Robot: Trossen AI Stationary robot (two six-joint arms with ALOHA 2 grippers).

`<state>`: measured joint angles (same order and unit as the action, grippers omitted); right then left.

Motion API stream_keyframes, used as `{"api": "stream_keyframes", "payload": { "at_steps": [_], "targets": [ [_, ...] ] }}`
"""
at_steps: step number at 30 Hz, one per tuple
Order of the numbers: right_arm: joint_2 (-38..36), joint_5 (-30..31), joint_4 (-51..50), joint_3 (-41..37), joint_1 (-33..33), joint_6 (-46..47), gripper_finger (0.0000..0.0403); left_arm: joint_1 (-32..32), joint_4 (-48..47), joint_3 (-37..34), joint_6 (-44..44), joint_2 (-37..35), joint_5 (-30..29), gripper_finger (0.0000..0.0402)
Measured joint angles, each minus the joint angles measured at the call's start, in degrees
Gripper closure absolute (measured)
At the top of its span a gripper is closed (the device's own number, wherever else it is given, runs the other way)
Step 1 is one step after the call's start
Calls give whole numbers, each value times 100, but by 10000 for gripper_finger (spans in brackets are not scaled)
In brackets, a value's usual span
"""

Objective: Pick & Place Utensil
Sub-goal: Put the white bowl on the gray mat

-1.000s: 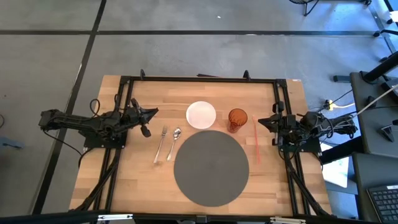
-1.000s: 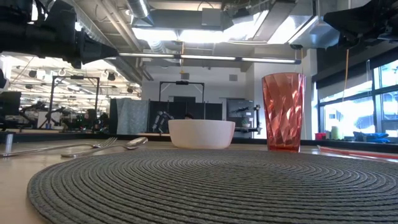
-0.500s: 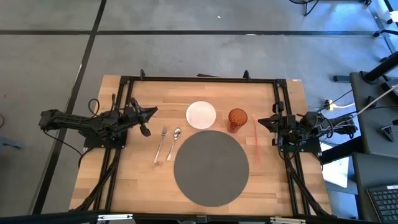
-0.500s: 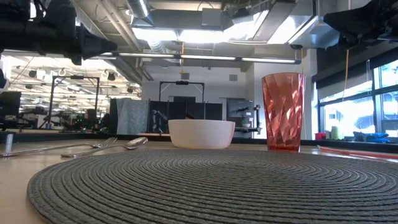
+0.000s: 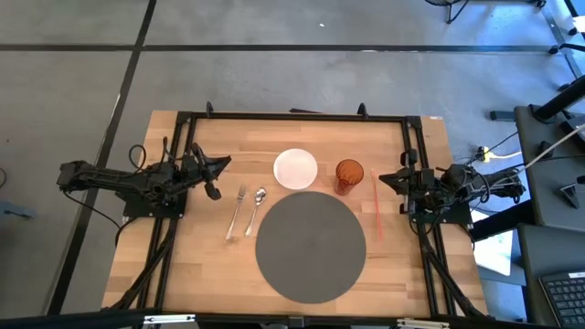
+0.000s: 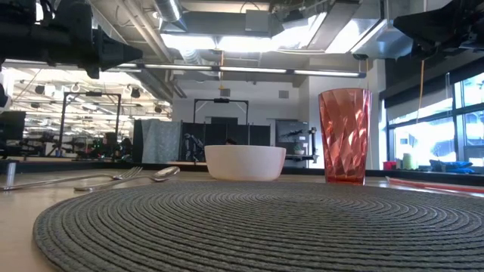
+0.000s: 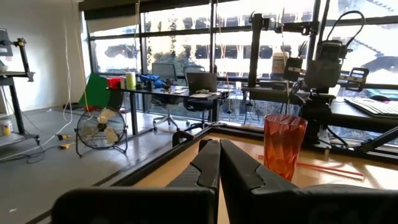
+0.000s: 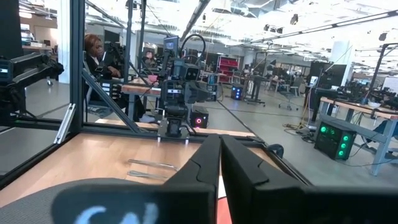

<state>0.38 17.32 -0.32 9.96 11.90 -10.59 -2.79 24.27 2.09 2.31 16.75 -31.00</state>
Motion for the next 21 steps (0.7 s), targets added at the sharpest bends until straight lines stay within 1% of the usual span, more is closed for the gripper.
{"api": "stream_keyframes", "payload": {
  "at_steps": [9, 13, 15, 17, 21],
  "targets": [
    [-1, 1, 0, -1, 1, -17, 386, 0, 29, 0, 158, 0, 48, 398],
    [-2, 2, 0, 0, 2, -17, 386, -2, 230, 0, -95, 152, 649, 398],
    [0, 1, 2, 0, 1, -16, 386, -2, 534, 1, -254, 337, 682, 399],
    [0, 0, 1, 0, 2, 1, 386, -2, 630, 98, -361, 624, 692, 399],
    [0, -69, 2, 0, 0, 36, 386, -2, 553, 684, -406, 1421, 1238, 399]
  ]
}}
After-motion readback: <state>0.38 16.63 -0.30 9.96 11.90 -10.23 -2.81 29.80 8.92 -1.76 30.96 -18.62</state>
